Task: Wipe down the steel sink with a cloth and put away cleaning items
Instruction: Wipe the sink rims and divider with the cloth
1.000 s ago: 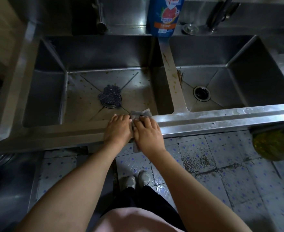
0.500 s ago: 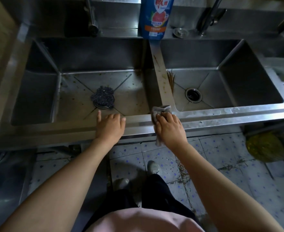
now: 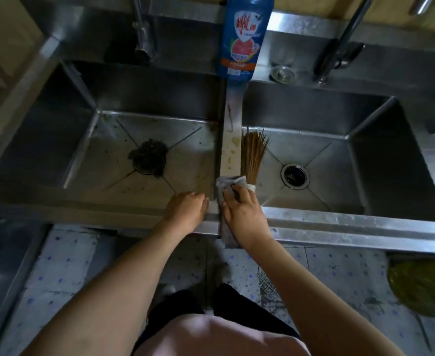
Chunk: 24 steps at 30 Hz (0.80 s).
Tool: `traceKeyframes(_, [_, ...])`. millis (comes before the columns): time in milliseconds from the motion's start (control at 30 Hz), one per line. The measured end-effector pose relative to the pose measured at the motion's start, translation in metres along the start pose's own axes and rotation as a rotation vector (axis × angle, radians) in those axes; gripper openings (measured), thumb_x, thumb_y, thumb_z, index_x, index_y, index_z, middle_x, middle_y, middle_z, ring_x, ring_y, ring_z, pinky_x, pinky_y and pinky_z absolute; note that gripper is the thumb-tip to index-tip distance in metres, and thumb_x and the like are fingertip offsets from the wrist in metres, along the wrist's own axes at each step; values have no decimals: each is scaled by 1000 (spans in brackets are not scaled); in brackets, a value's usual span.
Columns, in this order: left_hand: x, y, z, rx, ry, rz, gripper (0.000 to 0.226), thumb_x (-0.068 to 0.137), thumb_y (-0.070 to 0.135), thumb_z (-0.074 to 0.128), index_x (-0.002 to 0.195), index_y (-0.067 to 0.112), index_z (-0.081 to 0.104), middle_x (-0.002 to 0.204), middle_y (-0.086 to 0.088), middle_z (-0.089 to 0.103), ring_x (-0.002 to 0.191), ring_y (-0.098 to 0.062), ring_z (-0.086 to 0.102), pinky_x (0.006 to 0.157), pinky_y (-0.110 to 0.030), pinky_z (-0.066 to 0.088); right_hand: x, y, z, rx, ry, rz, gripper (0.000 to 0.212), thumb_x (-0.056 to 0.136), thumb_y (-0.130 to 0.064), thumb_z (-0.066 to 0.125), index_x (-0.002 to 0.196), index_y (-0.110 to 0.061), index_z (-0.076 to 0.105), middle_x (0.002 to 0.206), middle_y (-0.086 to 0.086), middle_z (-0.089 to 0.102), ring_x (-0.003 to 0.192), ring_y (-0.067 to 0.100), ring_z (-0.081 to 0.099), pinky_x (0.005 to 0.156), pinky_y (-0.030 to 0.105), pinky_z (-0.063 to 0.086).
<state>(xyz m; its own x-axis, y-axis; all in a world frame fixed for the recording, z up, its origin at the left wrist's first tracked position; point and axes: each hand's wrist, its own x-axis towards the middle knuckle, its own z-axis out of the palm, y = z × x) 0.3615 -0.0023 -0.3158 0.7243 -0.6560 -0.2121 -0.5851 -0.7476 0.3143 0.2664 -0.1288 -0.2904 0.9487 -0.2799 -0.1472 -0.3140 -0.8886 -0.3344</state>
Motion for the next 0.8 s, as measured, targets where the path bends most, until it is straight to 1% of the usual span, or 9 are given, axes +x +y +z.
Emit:
traceKeyframes(67, [0,1,2,34,3,10,37,98,32,31,90,15,63,94,-8,66,89,-28,58,78,-35,42,2,1,1,22,28,-10,42,98,-28,42,134,-8,48,139,19,42,127,37,38,107,42,35])
traceKeyframes(133, [1,-1,3,38,9,10,38,98,33,31,89,15,64,93,-7,66,91,-27,57,79,-35,39,3,0,1,46,46,-8,41,96,-25,46,132,-6,51,135,21,46,126,38,41,107,42,35])
traceKeyframes(233, [3,-1,5,70,19,-14,38,97,33,32,89,15,64,94,-8,66,93,-28,57,79,-35,38,3,1,4,64,129,-34,34,86,-15,62,116,2,62,118,26,58,110,44,55,95,47,45])
traceKeyframes(267, [3,-1,6,77,22,-21,38,97,32,32,89,14,64,95,-9,66,93,-28,57,80,-35,38,3,1,5,66,149,-37,33,83,-13,66,113,3,64,114,27,60,107,45,57,93,49,47])
traceKeyframes(333, [3,1,7,76,20,-30,38,97,31,32,89,13,65,94,-9,66,93,-29,57,81,-36,38,5,1,7,71,163,-48,34,83,-11,66,113,4,64,114,29,60,107,47,56,94,53,46])
traceKeyframes(433, [2,0,8,63,39,-22,38,96,32,32,89,14,65,93,-8,66,91,-28,57,80,-36,38,11,1,8,73,113,-34,38,91,-18,55,125,1,56,129,27,51,123,45,45,107,48,33])
traceKeyframes(533, [1,0,7,28,52,-25,36,96,33,33,87,16,63,91,-6,66,90,-27,57,78,-35,36,21,-1,10,78,66,-25,43,97,-24,44,135,-5,47,142,23,39,134,40,31,114,44,20])
traceKeyframes(667, [3,-1,6,29,-1,-27,34,96,33,33,92,16,62,97,-5,65,96,-25,56,80,-34,33,41,0,10,48,29,-23,53,98,-34,31,145,-11,29,153,17,21,143,34,12,116,37,2])
traceKeyframes(800, [4,0,6,36,-23,-28,34,96,34,32,97,18,62,102,-4,65,101,-23,55,83,-33,32,49,2,9,40,32,-20,52,101,-29,30,148,-11,21,156,14,15,145,29,5,113,32,-8])
